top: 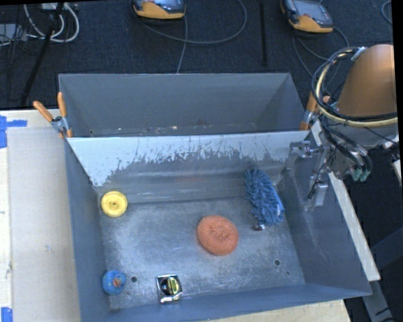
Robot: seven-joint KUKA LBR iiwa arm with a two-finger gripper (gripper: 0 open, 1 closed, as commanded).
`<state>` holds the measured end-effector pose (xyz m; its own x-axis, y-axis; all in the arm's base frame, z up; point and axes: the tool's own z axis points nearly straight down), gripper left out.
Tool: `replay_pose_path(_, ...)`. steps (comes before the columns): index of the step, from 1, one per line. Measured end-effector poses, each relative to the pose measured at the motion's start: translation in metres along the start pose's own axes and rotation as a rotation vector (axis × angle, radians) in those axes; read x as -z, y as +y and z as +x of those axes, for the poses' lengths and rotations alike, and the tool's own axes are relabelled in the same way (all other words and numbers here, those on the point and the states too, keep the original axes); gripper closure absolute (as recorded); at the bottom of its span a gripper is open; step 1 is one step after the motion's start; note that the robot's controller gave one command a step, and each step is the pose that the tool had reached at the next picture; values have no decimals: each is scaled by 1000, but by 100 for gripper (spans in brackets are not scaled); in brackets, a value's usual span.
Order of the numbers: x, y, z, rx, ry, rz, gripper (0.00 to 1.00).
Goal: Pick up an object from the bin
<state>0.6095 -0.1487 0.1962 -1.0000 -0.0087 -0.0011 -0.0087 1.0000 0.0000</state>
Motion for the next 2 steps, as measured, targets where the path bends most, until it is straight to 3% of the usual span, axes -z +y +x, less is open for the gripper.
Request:
replay_pose_path(1, -53, 8, 5, -13, -5, 1, 0)
replay_pose_path(2, -107, 36, 12, 41, -3, 1, 0)
